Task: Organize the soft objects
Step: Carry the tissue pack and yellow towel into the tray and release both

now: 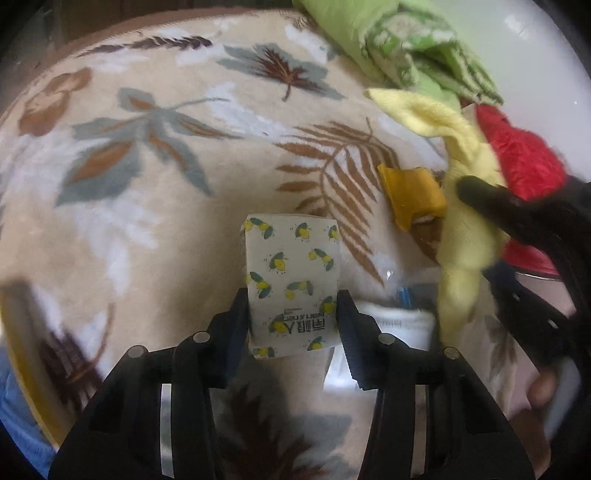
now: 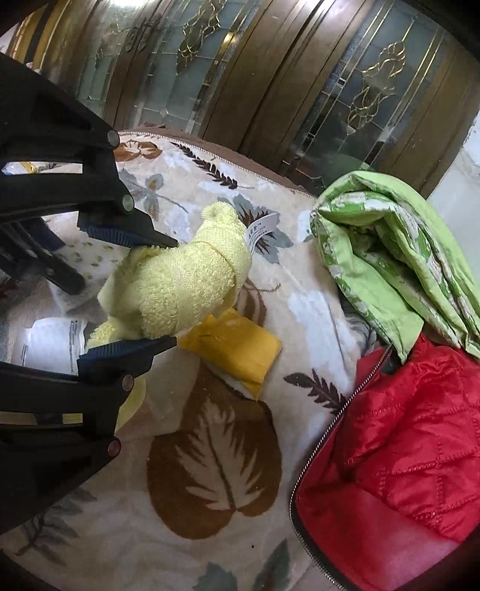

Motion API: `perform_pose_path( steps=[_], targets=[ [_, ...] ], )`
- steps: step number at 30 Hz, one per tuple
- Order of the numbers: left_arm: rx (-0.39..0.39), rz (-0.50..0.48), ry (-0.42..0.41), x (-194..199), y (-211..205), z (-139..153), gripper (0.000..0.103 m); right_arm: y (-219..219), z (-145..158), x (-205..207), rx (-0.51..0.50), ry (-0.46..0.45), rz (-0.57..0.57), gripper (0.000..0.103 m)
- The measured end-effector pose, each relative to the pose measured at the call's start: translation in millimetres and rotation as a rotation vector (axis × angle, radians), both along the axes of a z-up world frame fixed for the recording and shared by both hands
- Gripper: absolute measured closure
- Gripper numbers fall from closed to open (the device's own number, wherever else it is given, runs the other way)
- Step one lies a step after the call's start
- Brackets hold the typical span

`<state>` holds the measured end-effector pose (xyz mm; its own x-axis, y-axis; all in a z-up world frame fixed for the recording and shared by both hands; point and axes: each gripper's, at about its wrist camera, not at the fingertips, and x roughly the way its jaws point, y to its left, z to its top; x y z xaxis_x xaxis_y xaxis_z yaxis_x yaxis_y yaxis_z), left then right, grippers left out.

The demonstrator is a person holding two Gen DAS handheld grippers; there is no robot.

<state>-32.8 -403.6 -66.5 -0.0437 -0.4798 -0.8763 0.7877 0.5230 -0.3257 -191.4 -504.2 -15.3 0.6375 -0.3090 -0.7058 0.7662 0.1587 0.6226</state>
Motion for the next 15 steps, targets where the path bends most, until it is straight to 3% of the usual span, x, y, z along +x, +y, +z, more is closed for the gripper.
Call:
perform_pose_path(
  steps=[3, 8, 10, 13, 15],
  targets=[
    [-0.082, 0.027, 0.051, 2, 36, 27, 0.057, 7, 5, 12, -0.018, -0.036, 0.066, 0.059],
    [-0.183, 0.139, 0.017, 26, 146, 63, 0.058, 38, 26, 36, -0.045, -0.15, 0.197, 0.059],
    [-0.2, 0.216, 0.005, 39, 199, 68, 0.057, 61, 34, 50, -0.034, -0.214, 0.279, 0.059],
    [-0.163, 0.359, -0.042, 61, 255, 65, 0.058, 106, 41, 82, -0.008, -0.263, 0.432, 0.059],
    [-0.166, 0.424, -0.027, 80, 279, 65, 0.058, 137, 38, 103, 0.018, -0.258, 0.52, 0.059]
  ],
)
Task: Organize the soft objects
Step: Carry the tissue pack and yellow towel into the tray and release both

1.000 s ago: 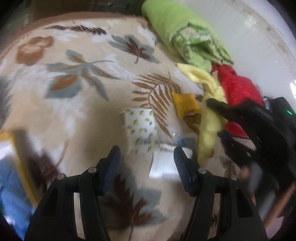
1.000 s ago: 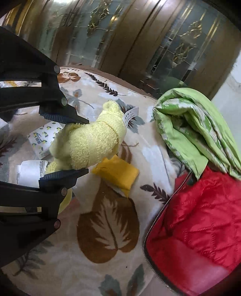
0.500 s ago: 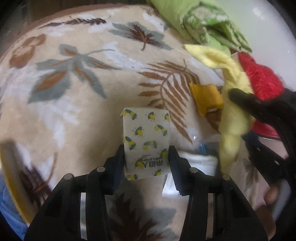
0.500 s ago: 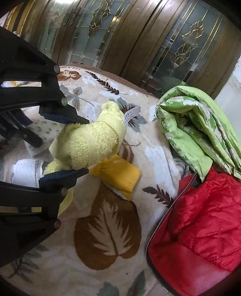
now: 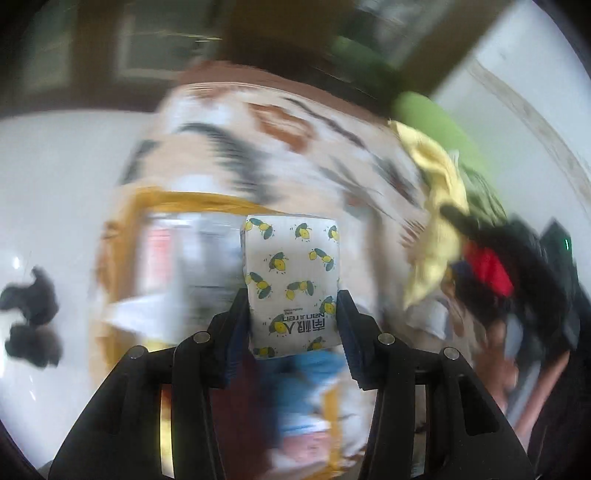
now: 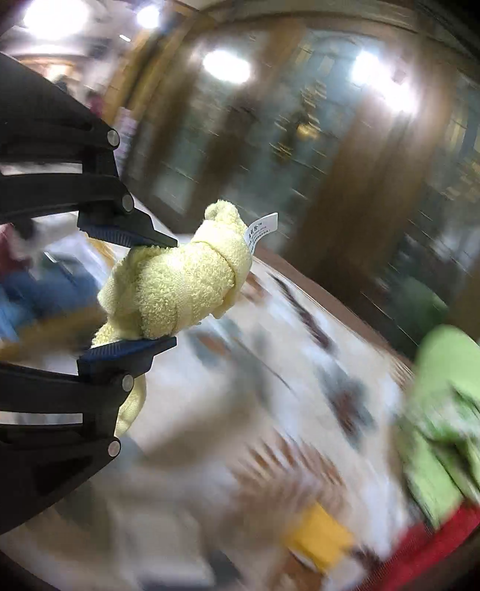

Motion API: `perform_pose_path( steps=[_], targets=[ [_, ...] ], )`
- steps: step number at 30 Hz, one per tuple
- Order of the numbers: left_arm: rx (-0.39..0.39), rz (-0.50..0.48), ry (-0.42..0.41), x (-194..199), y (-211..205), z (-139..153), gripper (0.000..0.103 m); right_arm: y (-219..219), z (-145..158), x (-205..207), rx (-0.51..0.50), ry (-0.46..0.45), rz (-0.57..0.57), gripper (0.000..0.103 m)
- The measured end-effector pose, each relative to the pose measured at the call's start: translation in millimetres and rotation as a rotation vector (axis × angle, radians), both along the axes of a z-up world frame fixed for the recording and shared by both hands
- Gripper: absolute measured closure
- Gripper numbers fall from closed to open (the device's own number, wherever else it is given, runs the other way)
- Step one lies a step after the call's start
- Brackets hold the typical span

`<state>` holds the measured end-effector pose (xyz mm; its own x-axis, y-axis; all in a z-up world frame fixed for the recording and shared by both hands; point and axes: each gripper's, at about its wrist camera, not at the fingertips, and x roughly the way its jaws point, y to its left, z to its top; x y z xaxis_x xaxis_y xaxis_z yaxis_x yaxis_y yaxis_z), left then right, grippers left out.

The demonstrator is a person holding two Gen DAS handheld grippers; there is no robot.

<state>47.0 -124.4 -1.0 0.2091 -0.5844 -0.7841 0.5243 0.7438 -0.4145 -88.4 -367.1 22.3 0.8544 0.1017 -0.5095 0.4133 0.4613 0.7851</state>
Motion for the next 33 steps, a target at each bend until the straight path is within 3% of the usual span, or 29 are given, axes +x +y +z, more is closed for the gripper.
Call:
perform_pose_path(
  steps=[5, 7, 14, 16, 20, 24, 26, 30, 33],
  targets=[
    [-0.004, 0.064, 0.025, 28, 21, 1, 0.057, 49, -10, 51, -0.097, 0.113, 0.19, 0.059],
    [-0.018, 0.047, 0.034, 31, 17, -5, 0.057, 56, -18, 62, -0.117, 0.156, 0.21, 0.059],
    [0.061, 0.024, -0.014, 34, 17, -20, 0.057, 76, -44, 91, -0.276, 0.376, 0.235, 0.057],
    [0.064, 0.017, -0.01, 32, 18, -21, 0.057, 86, -47, 96, -0.29, 0.394, 0.27, 0.056],
    [0.075, 0.019, 0.007, 34, 15, -29, 0.056, 96, -44, 96, -0.35, 0.403, 0.286, 0.056],
    [0.069, 0.033, 0.034, 37, 18, -33, 0.056, 82, -47, 91, -0.251, 0.343, 0.253, 0.05],
    [0.006, 0.039, 0.05, 36, 25, -28, 0.056, 74, -42, 83, -0.21, 0.291, 0.22, 0.047],
    [-0.086, 0.063, 0.045, 34, 37, -14, 0.04, 65, -31, 72, -0.181, 0.196, 0.175, 0.04],
    [-0.148, 0.079, 0.011, 33, 45, -1, 0.04, 61, -23, 68, -0.185, 0.153, 0.156, 0.04]
  ],
)
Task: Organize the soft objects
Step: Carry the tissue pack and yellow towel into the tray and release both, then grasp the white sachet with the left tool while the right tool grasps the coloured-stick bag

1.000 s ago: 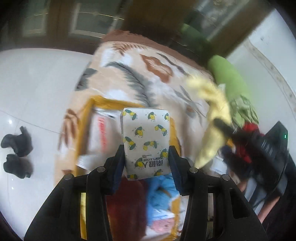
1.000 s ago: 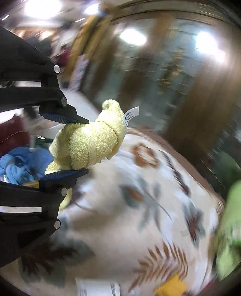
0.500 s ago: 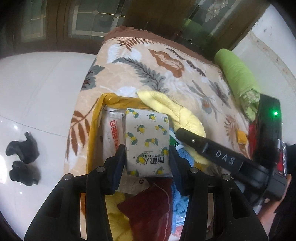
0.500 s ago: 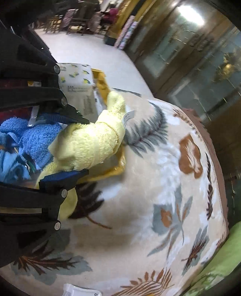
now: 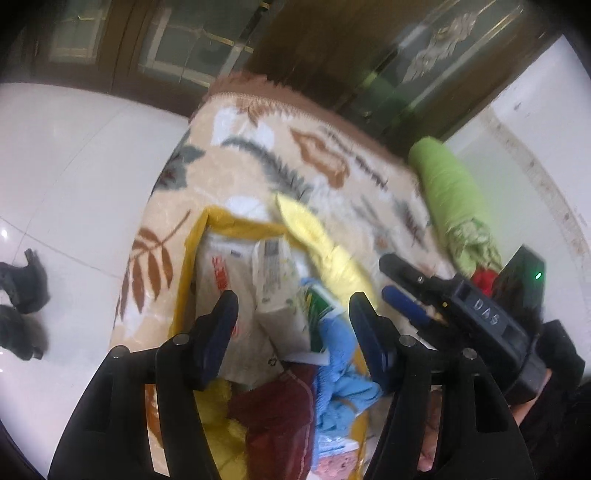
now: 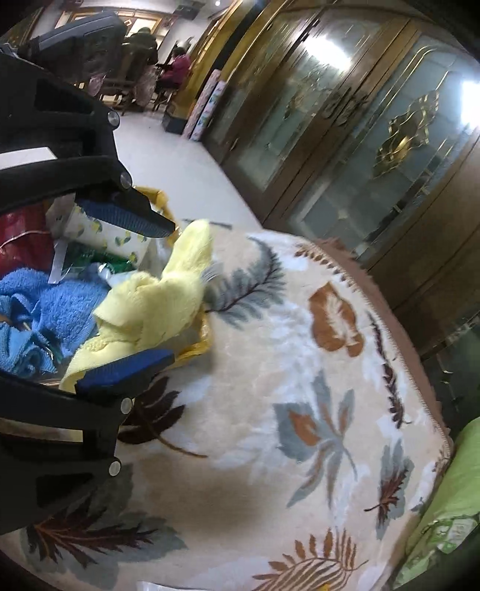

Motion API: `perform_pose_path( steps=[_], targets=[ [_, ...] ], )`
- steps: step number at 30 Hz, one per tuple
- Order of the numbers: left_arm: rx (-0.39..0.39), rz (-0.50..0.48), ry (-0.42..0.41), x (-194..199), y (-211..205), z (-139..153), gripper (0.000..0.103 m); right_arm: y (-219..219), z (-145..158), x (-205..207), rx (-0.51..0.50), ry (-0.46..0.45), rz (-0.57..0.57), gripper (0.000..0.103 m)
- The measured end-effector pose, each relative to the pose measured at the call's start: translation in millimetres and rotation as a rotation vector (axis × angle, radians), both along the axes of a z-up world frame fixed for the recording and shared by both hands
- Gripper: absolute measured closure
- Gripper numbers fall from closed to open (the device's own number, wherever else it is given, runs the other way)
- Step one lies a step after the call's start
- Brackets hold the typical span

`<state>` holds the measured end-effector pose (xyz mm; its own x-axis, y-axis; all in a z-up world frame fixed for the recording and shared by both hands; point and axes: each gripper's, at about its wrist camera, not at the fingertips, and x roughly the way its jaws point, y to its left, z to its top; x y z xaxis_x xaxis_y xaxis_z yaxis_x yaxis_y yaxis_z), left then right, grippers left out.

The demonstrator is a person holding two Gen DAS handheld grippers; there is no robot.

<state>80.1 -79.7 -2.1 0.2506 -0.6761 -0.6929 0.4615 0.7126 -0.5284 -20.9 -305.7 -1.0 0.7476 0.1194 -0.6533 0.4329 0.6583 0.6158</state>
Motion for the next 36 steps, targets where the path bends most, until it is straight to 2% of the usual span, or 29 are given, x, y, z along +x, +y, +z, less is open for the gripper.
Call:
perform_pose_path(
  steps=[3, 5, 8, 9, 11, 14, 17, 20, 23, 25, 27, 29, 31, 34, 36],
  targets=[
    [-0.074, -0.009, -0.015, 0, 5, 10, 0.04, -2, 8, -2, -0.031, -0.025, -0.015, 0.04],
    [-0.093, -0.02, -0.035, -3, 4, 15, 0.04, -3, 19, -6, -0.103, -0.028, -0.049, 0.04],
    [-0.105, -0.048, -0.079, -12, -1, 23, 0.04, -16, 33, -27, -0.2, -0.031, -0.181, 0.04],
    [-0.109, -0.062, -0.093, -15, -4, 25, 0.04, -25, 33, -35, -0.189, -0.021, -0.224, 0.04],
    [-0.107, -0.122, -0.114, -24, -14, 28, 0.04, -47, 27, -54, -0.093, -0.026, -0.298, 0.04],
    [-0.094, -0.21, -0.118, -38, -30, 26, 0.04, -76, 11, -76, 0.048, 0.028, -0.38, 0.04],
    [-0.105, -0.281, -0.063, -56, -48, 22, 0.04, -97, 0, -109, 0.076, 0.107, -0.505, 0.04],
    [-0.163, -0.343, 0.031, -75, -67, 21, 0.04, -113, -4, -154, 0.14, 0.113, -0.588, 0.04],
    [-0.151, -0.412, 0.1, -98, -95, 20, 0.04, -139, -1, -190, 0.213, 0.085, -0.533, 0.041],
    [-0.111, -0.471, 0.12, -117, -120, 19, 0.04, -157, -4, -202, 0.201, 0.118, -0.46, 0.041],
    [-0.09, -0.501, 0.157, -130, -142, 15, 0.04, -168, -16, -218, 0.178, 0.189, -0.428, 0.041],
    [-0.089, -0.525, 0.224, -140, -168, 2, 0.04, -175, -32, -236, 0.214, 0.201, -0.424, 0.041],
    [-0.05, -0.545, 0.291, -148, -199, -14, 0.04, -178, -46, -246, 0.263, 0.187, -0.422, 0.051],
    [-0.018, -0.541, 0.39, -154, -234, -38, 0.04, -180, -55, -250, 0.281, 0.167, -0.429, 0.053],
    [0.016, -0.535, 0.42, -155, -250, -50, 0.04, -179, -57, -244, 0.317, 0.124, -0.389, 0.055]
  ],
)
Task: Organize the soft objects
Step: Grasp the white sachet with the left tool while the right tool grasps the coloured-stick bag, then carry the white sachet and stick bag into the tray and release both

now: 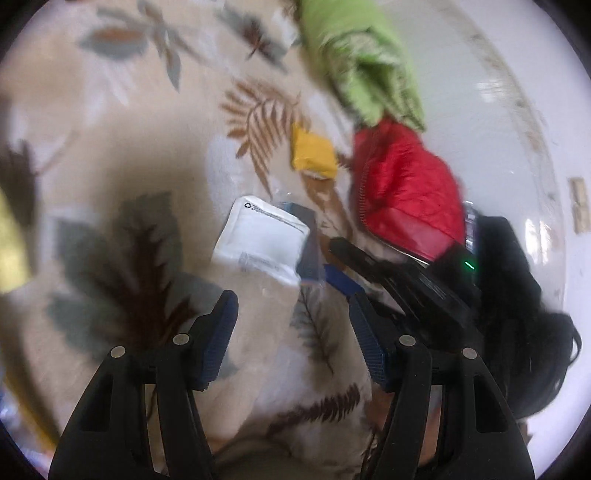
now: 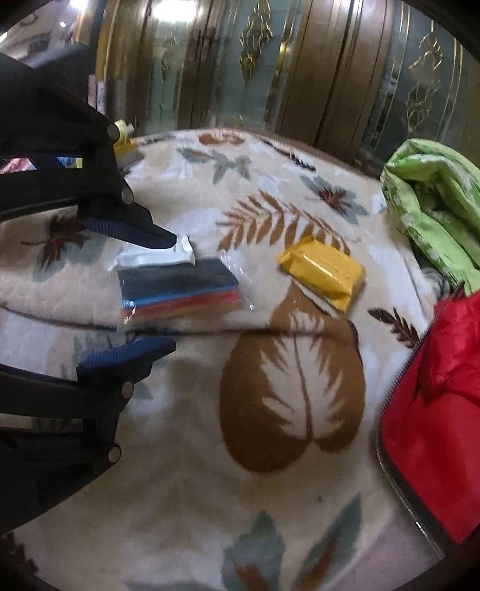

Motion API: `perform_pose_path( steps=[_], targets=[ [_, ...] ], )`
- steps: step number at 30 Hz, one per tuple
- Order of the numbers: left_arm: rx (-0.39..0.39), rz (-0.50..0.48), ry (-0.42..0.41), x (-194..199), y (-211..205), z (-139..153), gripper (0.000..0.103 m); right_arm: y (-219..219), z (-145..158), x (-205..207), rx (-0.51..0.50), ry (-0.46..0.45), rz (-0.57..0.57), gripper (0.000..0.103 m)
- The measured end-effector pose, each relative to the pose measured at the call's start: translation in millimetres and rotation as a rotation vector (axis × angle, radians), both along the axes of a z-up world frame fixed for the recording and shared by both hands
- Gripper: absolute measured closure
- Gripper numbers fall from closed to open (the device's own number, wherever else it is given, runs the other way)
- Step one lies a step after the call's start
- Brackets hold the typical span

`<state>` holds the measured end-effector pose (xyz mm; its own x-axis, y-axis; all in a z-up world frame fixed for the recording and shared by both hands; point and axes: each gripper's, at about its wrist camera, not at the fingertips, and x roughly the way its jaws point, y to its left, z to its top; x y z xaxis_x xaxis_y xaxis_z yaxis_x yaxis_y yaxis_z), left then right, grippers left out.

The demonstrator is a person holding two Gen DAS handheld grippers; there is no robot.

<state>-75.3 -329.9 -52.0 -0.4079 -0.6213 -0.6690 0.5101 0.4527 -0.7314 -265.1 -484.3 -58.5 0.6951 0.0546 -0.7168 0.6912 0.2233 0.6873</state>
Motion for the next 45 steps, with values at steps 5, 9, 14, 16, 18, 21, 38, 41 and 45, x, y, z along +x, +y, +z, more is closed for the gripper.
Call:
perform_pose_path(
  steps=[5, 9, 14, 16, 18, 21, 38, 41, 45],
  targets=[
    [0.092, 0.07, 0.118, 4, -30, -41, 0.04, -1, -6, 16, -0.044, 0.114, 0.039, 0.055],
    [0.109, 0.153, 0.192, 5, -38, -60, 0.04, -2, -23, 12, -0.028, 0.103, 0.048, 0.056],
    [0.147, 0.225, 0.169, 13, -39, -63, 0.088, 2, -19, 18, -0.077, 0.133, 0.066, 0.062],
    [0.144, 0.223, 0.183, 15, -33, -66, 0.096, 7, -17, 20, -0.071, 0.102, 0.081, 0.076],
    [0.134, 0.229, 0.187, 17, -26, -65, 0.098, 12, -14, 23, -0.104, 0.114, 0.091, 0.078],
    [0.091, 0.236, 0.198, 21, -8, -57, 0.099, 23, -7, 18, -0.135, 0.105, 0.094, 0.08],
    [0.123, 0.186, 0.183, 17, 91, -52, 0.083, 68, 22, 13, -0.148, 0.029, 0.238, 0.083],
    [0.153, 0.187, 0.167, 14, 81, -53, 0.071, 71, 12, 43, -0.156, 0.094, 0.331, 0.083],
    [0.156, 0.215, 0.194, 14, 73, -59, 0.062, 73, -17, 67, -0.076, 0.181, 0.437, 0.083]
  ],
)
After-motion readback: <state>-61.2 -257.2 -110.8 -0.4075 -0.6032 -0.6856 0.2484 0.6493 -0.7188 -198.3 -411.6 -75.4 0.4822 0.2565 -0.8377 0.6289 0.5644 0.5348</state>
